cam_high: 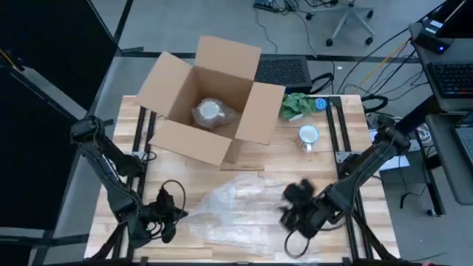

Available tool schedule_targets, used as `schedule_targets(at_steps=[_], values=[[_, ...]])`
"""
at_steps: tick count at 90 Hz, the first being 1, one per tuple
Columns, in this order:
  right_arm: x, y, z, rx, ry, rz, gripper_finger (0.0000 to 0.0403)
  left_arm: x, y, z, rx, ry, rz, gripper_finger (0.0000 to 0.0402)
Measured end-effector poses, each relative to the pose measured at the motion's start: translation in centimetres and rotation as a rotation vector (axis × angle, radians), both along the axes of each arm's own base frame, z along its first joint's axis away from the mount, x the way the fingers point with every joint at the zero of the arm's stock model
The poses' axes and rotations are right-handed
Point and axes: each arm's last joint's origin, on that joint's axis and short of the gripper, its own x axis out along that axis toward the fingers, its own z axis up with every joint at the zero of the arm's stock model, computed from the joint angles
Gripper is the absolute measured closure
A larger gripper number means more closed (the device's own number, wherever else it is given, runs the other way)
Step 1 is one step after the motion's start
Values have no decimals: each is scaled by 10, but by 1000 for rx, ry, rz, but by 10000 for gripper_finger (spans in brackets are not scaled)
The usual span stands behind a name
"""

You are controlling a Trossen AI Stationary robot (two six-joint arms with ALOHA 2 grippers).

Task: Wrap mug
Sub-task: Wrap the red mug with bubble wrap

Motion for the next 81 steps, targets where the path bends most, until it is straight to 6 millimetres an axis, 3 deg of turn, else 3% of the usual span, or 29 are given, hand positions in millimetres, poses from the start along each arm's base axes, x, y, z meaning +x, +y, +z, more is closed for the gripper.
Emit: schedule_targets(at_steps=[14,29,40,60,81], values=[[30,14,-37,-91,-28,86,222,1,-1,1,10,-2,-25,402],[47,11,-91,-165,107,38,222,-1,0,-1,67,27,-64,399],[56,6,-118,-158,154,-33,222,-2,2,-3,64,81,-88,372],[63,1,-143,-160,206,-61,222,-4,9,5,82,126,-167,273],[69,0,-149,-156,199,-40,222,-11,29,49,-33,46,-265,210]])
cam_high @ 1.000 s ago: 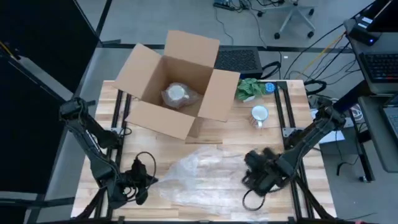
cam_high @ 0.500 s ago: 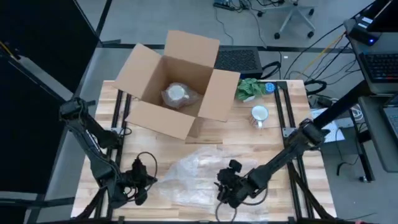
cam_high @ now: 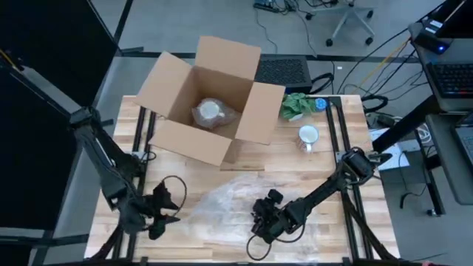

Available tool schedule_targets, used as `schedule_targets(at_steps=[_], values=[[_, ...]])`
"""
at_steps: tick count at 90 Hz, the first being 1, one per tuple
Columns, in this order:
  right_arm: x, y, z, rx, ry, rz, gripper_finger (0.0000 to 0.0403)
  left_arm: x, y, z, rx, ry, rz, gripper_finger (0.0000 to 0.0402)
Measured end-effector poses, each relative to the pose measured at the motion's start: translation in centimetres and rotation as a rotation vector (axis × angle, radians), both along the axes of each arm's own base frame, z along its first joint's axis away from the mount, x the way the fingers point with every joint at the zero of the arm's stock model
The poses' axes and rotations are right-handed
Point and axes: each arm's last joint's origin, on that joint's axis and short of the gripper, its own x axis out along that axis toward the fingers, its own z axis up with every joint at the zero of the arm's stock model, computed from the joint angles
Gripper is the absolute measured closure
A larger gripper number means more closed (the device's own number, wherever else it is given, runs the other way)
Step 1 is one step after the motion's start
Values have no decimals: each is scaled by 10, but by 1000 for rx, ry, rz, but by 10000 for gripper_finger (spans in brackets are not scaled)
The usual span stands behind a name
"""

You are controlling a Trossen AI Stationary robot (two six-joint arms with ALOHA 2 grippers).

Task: Wrap mug
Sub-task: Wrap the red mug with bubble wrap

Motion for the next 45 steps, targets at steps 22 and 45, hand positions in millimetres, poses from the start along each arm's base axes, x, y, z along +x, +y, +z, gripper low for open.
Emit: schedule_targets(at_steps=[22,45], values=[[3,-1,0,-3,-5,33,222,35,-14,30,157,-396,-152,207],[5,-3,0,21,-12,4,222,83,-35,-30,410,-229,-465,207]])
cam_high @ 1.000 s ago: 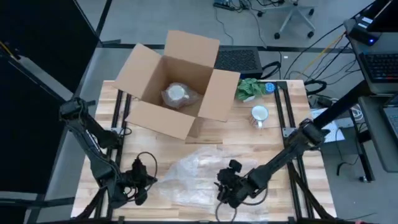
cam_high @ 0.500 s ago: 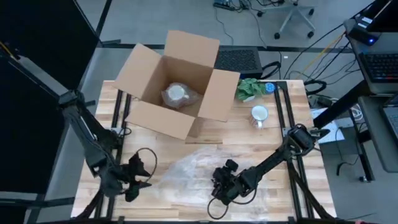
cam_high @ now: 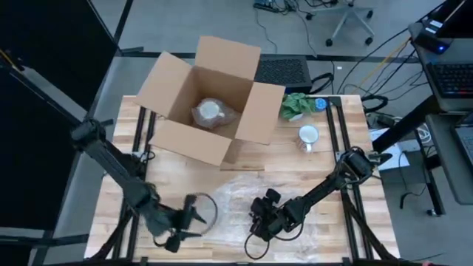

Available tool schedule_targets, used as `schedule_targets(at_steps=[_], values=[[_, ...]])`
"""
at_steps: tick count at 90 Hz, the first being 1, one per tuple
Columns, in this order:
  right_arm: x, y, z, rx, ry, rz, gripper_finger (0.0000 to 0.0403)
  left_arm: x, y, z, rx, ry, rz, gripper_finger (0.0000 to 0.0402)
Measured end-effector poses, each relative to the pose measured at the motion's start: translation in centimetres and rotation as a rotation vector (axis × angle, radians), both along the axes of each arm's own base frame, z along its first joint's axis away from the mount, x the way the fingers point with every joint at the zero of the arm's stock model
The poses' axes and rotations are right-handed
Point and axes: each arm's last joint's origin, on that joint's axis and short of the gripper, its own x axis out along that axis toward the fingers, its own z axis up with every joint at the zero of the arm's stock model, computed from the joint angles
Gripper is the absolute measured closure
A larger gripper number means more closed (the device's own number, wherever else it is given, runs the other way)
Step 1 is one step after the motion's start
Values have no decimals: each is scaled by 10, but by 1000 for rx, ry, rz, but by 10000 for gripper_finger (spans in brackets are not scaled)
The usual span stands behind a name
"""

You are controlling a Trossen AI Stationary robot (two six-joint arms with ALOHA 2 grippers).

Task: Wrap mug
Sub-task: Wrap the red mug with bubble wrap

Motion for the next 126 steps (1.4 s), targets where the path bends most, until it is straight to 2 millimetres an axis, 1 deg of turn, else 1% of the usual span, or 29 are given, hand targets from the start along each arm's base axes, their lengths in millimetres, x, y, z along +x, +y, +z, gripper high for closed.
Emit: schedule_targets(at_steps=[5,14,23,34,45,55,60,66,72,78,81,88,94,111,126], values=[[-1,1,0,-1,-1,1,222,5,-5,-10,83,25,-42,207],[-2,3,-1,-8,-3,3,222,15,-16,-17,225,9,-134,207],[-2,3,-1,-7,-1,3,222,21,-22,-29,375,32,-170,207],[-2,2,-1,-7,-1,2,222,31,-15,-43,508,108,-112,207],[-2,2,-1,-7,0,1,222,36,-9,-54,549,156,-91,207],[-2,2,-1,-6,0,0,222,40,-5,-56,558,165,-73,217],[-2,2,-1,-5,0,0,222,41,-3,-56,557,164,-53,233],[-2,2,-1,-5,1,0,222,42,-2,-55,553,158,-20,267],[-2,2,-1,-5,0,0,222,42,-1,-53,549,142,33,315],[-2,2,-1,-5,1,0,222,42,0,-51,526,130,93,371],[-2,2,-1,-5,1,0,222,41,1,-48,501,130,126,386],[-3,4,-1,-5,1,4,222,38,4,-39,428,121,217,391],[-4,5,-1,-6,2,8,222,30,10,-28,384,120,311,395],[-6,8,-2,-9,9,22,222,-5,38,-2,337,173,602,400],[-8,10,-2,-12,26,44,222,-30,61,9,326,270,782,401]])
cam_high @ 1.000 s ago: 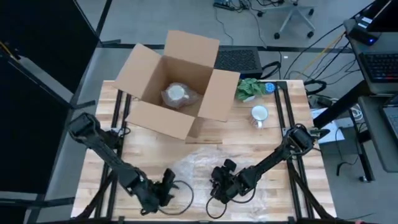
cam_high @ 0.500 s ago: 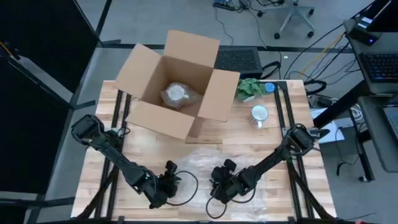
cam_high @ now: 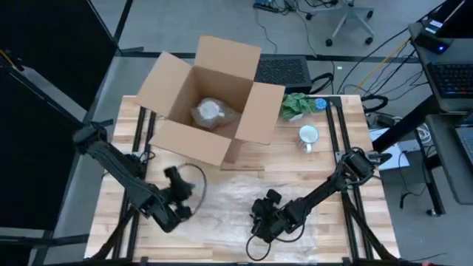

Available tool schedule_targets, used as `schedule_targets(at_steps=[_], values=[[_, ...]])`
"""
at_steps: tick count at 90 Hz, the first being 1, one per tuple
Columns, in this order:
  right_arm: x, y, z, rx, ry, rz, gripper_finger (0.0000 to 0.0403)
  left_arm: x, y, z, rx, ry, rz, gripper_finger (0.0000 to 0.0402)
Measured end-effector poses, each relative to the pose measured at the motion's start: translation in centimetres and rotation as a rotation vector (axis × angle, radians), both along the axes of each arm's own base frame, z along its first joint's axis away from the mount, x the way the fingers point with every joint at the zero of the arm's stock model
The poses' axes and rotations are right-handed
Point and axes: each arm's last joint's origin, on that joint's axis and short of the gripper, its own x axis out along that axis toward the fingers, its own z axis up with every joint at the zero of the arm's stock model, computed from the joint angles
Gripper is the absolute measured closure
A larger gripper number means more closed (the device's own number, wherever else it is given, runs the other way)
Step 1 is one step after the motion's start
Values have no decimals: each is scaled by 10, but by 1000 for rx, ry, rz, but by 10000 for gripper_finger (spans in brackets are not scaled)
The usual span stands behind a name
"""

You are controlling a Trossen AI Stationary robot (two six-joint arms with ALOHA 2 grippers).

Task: Wrap mug
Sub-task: Wrap the red mug with bubble wrap

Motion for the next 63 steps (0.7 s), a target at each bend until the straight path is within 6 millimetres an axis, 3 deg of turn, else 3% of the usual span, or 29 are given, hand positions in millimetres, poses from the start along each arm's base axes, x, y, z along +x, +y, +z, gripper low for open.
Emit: schedule_targets(at_steps=[12,30,54,63], values=[[0,0,0,-1,5,8,222,-8,6,0,0,68,56,401],[-1,0,0,0,9,13,222,-4,9,-2,-92,135,88,389],[-1,0,0,-3,15,23,222,-7,16,-5,-95,298,41,279],[-1,1,0,-4,18,27,222,-8,16,5,-94,295,34,244]])
